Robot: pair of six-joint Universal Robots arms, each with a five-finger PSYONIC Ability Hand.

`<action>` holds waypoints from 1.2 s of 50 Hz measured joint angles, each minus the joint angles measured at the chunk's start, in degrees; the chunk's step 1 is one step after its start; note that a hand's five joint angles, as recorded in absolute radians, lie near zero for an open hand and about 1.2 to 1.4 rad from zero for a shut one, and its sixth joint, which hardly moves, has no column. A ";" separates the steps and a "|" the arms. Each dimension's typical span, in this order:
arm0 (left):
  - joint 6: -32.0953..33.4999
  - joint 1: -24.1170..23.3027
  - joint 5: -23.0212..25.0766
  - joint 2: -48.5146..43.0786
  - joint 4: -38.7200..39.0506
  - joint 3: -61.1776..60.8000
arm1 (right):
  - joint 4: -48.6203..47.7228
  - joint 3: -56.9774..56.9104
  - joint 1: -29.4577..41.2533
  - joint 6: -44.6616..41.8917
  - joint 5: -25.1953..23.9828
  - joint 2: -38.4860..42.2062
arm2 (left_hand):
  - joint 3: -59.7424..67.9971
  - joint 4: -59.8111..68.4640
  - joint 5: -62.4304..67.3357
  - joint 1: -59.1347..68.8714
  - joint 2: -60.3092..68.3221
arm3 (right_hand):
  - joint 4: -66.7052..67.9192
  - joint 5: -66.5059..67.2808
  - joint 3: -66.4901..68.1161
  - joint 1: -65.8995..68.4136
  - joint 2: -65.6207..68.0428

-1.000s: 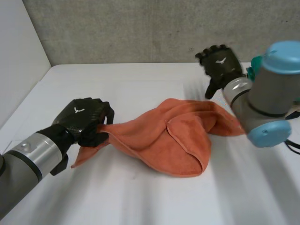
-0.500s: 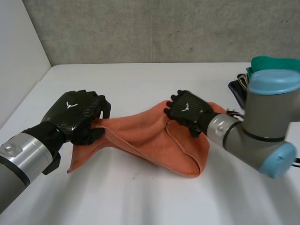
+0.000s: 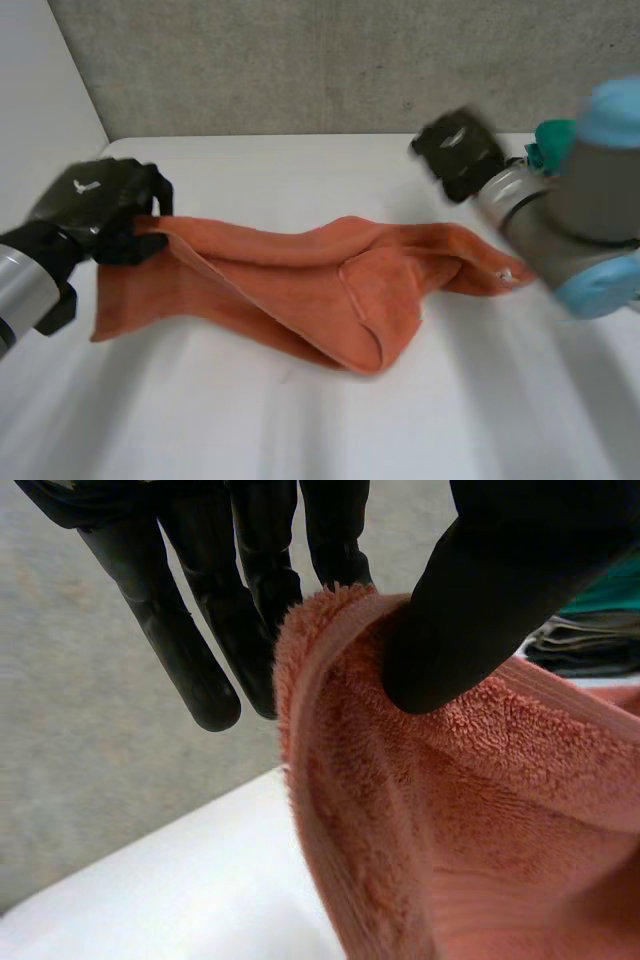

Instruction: Fold the laundry.

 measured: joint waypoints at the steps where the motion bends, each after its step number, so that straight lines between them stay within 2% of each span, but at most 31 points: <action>1: -0.13 0.59 0.25 0.36 -0.63 0.69 | 0.43 0.80 -1.02 1.06 -0.16 -2.29 | 0.00 0.00 0.00 0.00 0.00 | 0.00 0.01 0.00 0.00 0.00; 4: -0.67 2.31 1.25 1.65 -2.75 3.12 | 2.39 2.74 -4.27 3.47 -0.64 -8.83 | 0.00 0.00 0.00 0.01 0.00 | 0.03 0.07 0.00 0.00 0.00; 5: -0.67 2.31 1.25 1.65 -2.75 3.12 | 2.39 2.74 -4.27 3.47 -0.64 -8.83 | 0.00 0.00 0.00 0.01 0.00 | 0.03 0.07 0.00 0.00 0.00; 7: -1.78 4.02 2.93 3.15 -5.25 6.03 | 6.46 4.12 -7.79 4.41 -1.27 -15.31 | 0.00 0.00 0.00 0.00 0.00 | 0.11 0.11 0.00 0.00 0.00; 9: -2.60 4.77 4.05 3.82 -6.54 7.40 | 8.81 4.59 -8.96 4.28 -1.67 -17.53 | 0.00 0.00 0.00 0.00 0.00 | -1.34 -1.30 -1.38 -0.97 -1.32; 11: -3.34 5.14 5.01 4.11 -7.42 8.09 | 11.41 5.29 -9.29 3.85 -2.41 -18.67 | 0.00 0.00 0.00 0.00 0.00 | -11.65 -10.76 -11.44 -9.49 -11.46; 13: -4.32 5.01 6.35 4.00 -8.33 8.14 | 15.17 6.86 -8.22 2.72 -4.13 -18.54 | 0.00 0.00 0.00 0.00 0.00 | -28.43 -28.58 -28.08 -25.74 -28.51; 15: -4.52 3.97 7.03 3.34 -8.35 7.02 | 16.83 8.37 -6.26 1.69 -5.92 -17.03 | 0.00 0.00 0.00 0.01 0.00 | -39.54 -39.99 -39.14 -37.04 -39.78; 18: -3.84 2.18 7.05 2.40 -7.67 4.97 | 16.97 10.47 -2.23 0.41 -8.83 -13.44 | 0.00 0.00 0.00 0.00 0.00 | -42.24 -42.97 -41.25 -38.40 -41.44; 25: -1.61 -0.45 4.65 1.86 -5.68 1.72 | 13.16 11.14 5.35 0.75 -12.49 -4.54 | 0.00 0.00 0.00 0.00 0.00 | -41.98 -41.19 -41.12 -38.21 -41.29; 26: -1.19 -0.83 3.56 2.23 -5.04 1.15 | 11.93 10.08 7.53 1.58 -12.96 -1.11 | 0.00 0.01 0.00 0.00 0.00 | -39.34 -38.35 -39.11 -36.06 -38.74; 36: -1.27 -0.50 1.49 4.31 -3.71 1.40 | 8.91 4.70 12.91 2.47 -12.19 10.33 | 0.00 0.01 0.00 0.00 0.00 | -31.74 -31.08 -31.26 -28.67 -31.13; 41: -1.40 0.25 0.17 4.08 -2.85 2.54 | 8.08 4.95 13.74 2.13 -11.91 11.05 | 0.11 0.01 0.00 0.00 0.00 | -29.30 -28.60 -28.84 -25.87 -28.85; 47: -1.54 0.88 -1.05 2.84 -2.00 3.72 | 7.10 7.17 14.70 1.64 -13.29 10.28 | 0.20 0.01 0.00 0.00 0.09 | -32.22 -32.59 -31.76 -28.15 -30.95; 55: -1.59 0.85 -1.04 1.95 -1.85 3.85 | 5.65 8.24 15.76 -3.29 -12.23 12.32 | 0.20 0.01 0.00 0.00 0.09 | -32.12 -32.03 -31.65 -28.42 -31.19; 60: -1.61 1.09 -1.16 1.95 -1.89 4.22 | 5.21 7.72 16.07 -5.36 -10.47 13.08 | 0.20 0.01 0.00 0.00 0.09 | -4.34 -4.05 -3.52 -1.13 -2.45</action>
